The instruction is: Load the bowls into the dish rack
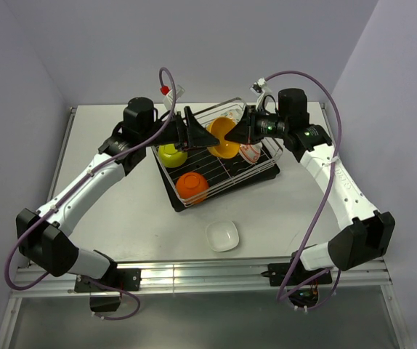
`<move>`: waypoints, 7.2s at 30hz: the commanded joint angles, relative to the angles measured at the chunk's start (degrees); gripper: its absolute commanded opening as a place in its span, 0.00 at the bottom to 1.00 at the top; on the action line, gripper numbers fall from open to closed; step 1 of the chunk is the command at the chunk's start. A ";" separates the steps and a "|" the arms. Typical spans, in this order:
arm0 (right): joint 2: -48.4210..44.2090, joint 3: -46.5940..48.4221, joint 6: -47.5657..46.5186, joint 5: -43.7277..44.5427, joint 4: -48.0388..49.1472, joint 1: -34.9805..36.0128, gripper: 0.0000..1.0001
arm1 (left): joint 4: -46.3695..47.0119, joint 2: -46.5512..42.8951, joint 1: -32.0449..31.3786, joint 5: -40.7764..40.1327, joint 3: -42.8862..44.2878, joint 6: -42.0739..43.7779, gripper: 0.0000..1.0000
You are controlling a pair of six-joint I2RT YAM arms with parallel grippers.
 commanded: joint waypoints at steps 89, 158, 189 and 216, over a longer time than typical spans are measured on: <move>-5.41 2.08 -2.87 -2.68 -4.89 -18.23 0.96 | -15.19 27.73 -10.33 -62.65 12.31 77.48 0.20; -7.44 -3.89 -17.98 1.63 -18.87 -18.23 0.69 | -24.06 34.15 4.35 -32.07 26.81 62.89 0.50; -2.87 0.15 -17.02 0.75 -19.92 -18.05 0.68 | -30.66 31.43 2.33 -15.02 19.43 74.75 0.74; -3.48 -0.03 -18.94 0.31 -21.23 -18.05 0.63 | -24.85 32.58 4.53 -25.22 24.09 63.68 0.63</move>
